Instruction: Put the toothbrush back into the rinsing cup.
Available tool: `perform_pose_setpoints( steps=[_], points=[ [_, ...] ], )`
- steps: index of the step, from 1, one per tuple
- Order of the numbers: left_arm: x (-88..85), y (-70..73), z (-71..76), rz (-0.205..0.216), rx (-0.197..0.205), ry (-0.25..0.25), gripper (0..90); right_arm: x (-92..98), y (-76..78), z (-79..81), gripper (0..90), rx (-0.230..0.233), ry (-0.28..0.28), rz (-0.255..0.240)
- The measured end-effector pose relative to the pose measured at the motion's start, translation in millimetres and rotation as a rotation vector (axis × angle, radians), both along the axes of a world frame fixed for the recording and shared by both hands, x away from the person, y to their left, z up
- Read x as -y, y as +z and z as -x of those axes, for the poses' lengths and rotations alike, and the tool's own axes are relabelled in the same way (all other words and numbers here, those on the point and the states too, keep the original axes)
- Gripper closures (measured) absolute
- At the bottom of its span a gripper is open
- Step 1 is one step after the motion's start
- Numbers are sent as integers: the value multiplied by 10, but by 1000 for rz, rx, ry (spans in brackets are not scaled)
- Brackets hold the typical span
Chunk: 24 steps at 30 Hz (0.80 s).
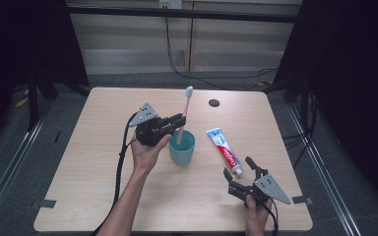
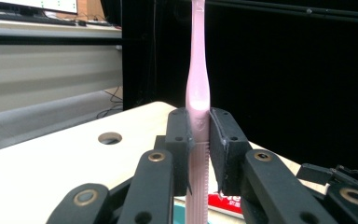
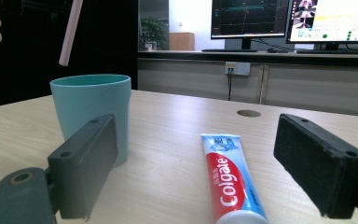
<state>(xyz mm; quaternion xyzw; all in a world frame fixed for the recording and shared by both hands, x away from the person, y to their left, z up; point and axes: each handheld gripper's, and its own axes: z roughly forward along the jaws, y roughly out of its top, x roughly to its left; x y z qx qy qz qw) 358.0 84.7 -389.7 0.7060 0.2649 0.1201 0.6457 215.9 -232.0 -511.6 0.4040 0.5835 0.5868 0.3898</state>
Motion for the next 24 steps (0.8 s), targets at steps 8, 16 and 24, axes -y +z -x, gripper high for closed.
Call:
perform_pose_setpoints(
  steps=[8,16,24],
  points=[
    [38,-90,-16,-17,-12,0,786,0,0,0,131,0,0,0],
    [-40,-211,-43,-34,-33,12,784,-1,0,0,131,0,0,-1],
    [-92,-289,-59,-67,-51,28,781,-1,0,0,130,1,0,-1]
  ],
)
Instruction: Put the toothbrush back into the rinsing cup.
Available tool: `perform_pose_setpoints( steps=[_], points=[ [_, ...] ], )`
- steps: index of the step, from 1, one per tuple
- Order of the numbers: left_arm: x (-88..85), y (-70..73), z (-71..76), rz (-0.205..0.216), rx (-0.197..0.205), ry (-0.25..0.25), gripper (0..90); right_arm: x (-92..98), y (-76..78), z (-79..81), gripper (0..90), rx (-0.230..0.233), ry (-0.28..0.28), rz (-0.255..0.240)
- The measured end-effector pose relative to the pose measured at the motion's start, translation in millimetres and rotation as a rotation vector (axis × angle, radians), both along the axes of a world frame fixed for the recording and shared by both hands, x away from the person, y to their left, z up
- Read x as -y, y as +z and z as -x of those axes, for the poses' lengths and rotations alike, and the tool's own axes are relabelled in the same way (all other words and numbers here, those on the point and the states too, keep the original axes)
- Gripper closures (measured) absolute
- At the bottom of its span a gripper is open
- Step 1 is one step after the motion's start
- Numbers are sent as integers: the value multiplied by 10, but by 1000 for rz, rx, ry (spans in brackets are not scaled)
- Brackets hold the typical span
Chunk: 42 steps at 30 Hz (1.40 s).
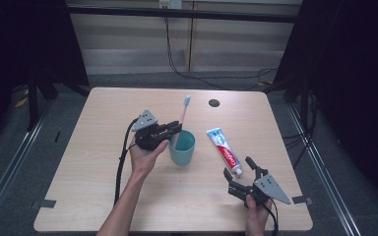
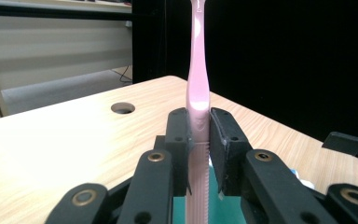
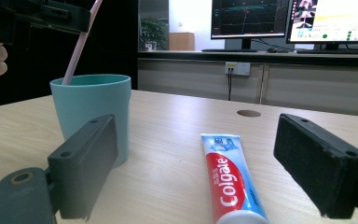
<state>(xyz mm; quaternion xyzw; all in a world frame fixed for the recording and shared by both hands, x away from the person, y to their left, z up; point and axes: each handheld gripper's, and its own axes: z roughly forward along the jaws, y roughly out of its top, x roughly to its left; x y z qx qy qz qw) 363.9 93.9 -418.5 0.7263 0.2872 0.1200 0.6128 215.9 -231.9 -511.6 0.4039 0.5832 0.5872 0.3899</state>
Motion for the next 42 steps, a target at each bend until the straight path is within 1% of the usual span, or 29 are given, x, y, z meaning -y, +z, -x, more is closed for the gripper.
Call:
perform_pose_setpoints(
  steps=[1,3,5,7,10,13,18,20,22,23,27,28,29,30,32,34,35,37,38,39,40,42],
  points=[
    [-8,-8,-6,-6,3,-1,781,0,0,0,131,-1,0,0],
    [-12,-23,0,1,-5,-4,781,1,0,0,131,0,0,1],
    [-16,-29,14,-12,-1,-6,781,1,0,0,131,0,0,2],
    [-13,-32,20,-16,0,-6,789,0,0,0,131,-1,0,-1],
    [-18,-21,25,0,-1,-8,790,0,0,0,131,-1,0,0],
    [-35,-2,40,-11,2,-15,774,0,1,0,131,-2,0,-1],
    [-100,3,42,-4,-6,-24,706,-1,0,0,131,0,0,-1],
    [-128,8,46,3,-12,-31,664,0,0,0,131,-1,0,0],
    [-155,8,50,-1,-14,-37,624,0,0,0,131,-1,0,0],
    [-162,7,56,-6,-17,-33,605,0,0,0,131,-1,0,0],
    [-205,-2,107,-36,4,0,553,0,0,0,131,-1,0,0],
    [-231,14,126,-51,19,6,540,0,0,0,131,-1,0,0],
    [-251,31,140,-57,27,10,522,0,0,0,131,-1,0,0],
    [-269,44,149,-54,30,15,495,0,0,0,131,-1,0,0],
    [-304,71,161,-65,38,19,455,0,0,0,131,-1,0,0],
    [-330,82,184,-87,49,33,453,0,0,0,131,-1,0,0],
    [-350,78,200,-100,62,48,447,0,0,0,131,-1,0,0],
    [-390,59,217,-95,52,42,424,0,0,0,131,-1,-1,0],
    [-407,45,230,-100,53,47,417,0,0,0,131,-1,0,0],
    [-427,30,241,-116,56,60,398,0,0,0,131,-1,-1,0],
    [-445,15,254,-117,47,70,367,0,0,0,131,-1,0,0],
    [-495,-14,274,-104,35,70,328,0,0,0,131,-1,-1,0]
  ],
)
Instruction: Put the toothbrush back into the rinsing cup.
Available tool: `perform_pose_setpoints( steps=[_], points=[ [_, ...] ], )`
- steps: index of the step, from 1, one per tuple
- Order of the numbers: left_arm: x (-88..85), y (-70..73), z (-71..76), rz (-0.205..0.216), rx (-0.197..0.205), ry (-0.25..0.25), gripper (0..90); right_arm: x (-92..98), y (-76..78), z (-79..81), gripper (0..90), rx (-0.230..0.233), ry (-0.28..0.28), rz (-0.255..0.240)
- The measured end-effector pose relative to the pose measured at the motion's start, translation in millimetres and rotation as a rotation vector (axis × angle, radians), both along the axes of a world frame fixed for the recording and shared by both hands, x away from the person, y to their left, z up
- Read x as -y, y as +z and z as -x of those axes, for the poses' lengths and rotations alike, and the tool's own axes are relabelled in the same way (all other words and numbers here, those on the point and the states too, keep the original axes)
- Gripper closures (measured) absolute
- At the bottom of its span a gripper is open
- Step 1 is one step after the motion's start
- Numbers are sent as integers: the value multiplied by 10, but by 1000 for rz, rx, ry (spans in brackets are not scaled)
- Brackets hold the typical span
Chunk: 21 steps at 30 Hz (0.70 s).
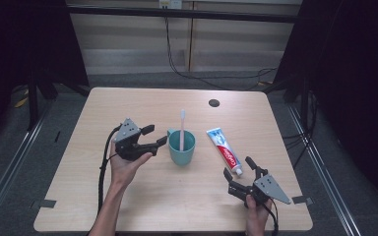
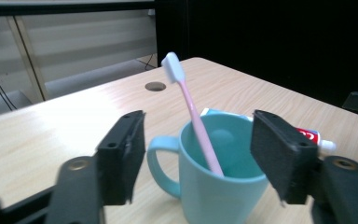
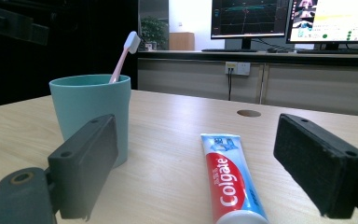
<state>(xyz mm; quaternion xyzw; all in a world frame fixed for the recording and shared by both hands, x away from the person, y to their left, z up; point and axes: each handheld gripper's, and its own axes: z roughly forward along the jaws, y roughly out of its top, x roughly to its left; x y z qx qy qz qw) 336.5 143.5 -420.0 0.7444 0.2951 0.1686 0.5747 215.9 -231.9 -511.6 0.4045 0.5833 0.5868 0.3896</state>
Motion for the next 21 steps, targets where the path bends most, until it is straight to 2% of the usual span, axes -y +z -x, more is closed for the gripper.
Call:
perform_pose_setpoints(
  steps=[4,5,8,11,14,17,21],
  points=[
    [-84,-54,60,34,8,1,243,0,0,0,131,1,0,0],
    [-104,-68,71,39,3,5,245,0,0,0,131,0,0,0],
    [-148,-102,111,34,5,40,219,0,0,0,131,1,0,0],
    [-206,-138,155,48,18,27,148,-1,0,-1,131,1,1,-1],
    [-265,-186,193,23,23,43,159,0,0,0,131,0,0,0],
    [-323,-248,239,21,7,48,159,0,0,0,131,0,0,0],
    [-373,-327,329,23,20,57,159,0,0,-1,131,0,0,0]
  ],
)
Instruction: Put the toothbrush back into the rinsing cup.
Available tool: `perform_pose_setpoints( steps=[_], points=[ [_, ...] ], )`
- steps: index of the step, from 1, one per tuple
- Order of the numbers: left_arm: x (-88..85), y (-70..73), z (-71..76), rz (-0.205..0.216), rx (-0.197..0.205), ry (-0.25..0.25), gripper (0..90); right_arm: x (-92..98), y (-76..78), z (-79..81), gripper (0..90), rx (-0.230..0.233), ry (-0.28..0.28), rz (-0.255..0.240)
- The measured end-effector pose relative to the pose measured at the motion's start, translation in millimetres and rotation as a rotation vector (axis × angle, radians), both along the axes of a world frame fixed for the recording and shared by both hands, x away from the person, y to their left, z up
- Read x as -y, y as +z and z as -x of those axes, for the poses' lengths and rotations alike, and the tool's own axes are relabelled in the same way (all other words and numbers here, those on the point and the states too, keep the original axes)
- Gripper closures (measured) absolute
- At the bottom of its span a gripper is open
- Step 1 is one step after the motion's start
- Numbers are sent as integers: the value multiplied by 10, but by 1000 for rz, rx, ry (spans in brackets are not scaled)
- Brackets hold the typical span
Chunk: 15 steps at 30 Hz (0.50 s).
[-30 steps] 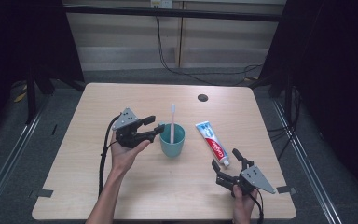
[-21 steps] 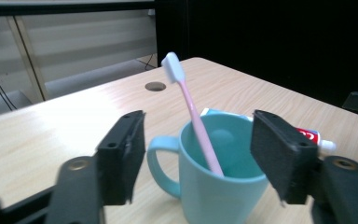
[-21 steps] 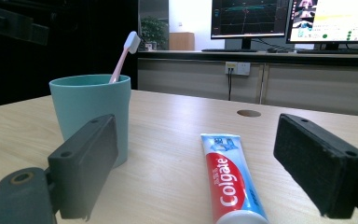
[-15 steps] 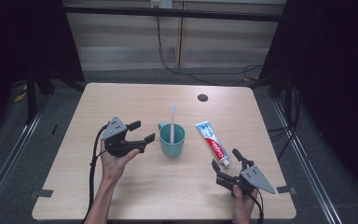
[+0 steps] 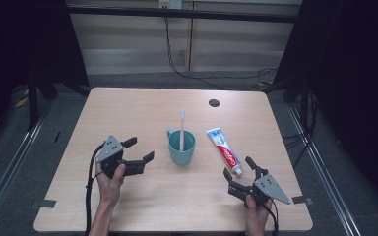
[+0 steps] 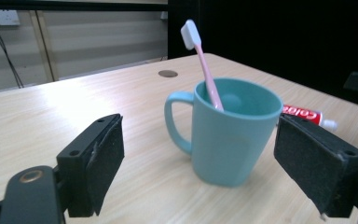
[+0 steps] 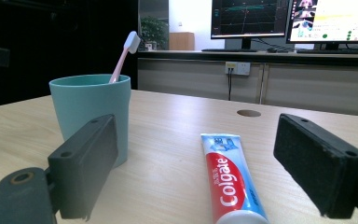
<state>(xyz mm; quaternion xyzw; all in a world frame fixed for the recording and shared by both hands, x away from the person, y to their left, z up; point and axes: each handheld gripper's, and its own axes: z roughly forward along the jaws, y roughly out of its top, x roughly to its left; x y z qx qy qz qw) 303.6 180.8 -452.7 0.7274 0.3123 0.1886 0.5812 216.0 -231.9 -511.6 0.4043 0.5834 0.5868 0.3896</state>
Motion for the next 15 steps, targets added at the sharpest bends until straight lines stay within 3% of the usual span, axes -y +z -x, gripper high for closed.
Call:
perform_pose_setpoints(
  steps=[3,7,9,11,15],
  points=[
    [-50,-99,26,-21,-16,29,157,-1,0,-2,131,0,2,-1],
    [-131,-212,63,13,-32,55,155,0,0,-2,128,-1,1,-2],
    [-148,-248,94,-6,-27,78,156,0,0,-2,126,-1,1,-2],
    [-162,-266,134,-29,-39,70,156,-3,0,0,124,-1,-2,-1],
    [-196,-325,237,-35,10,100,156,-11,3,-2,124,-7,-15,2]
  ],
)
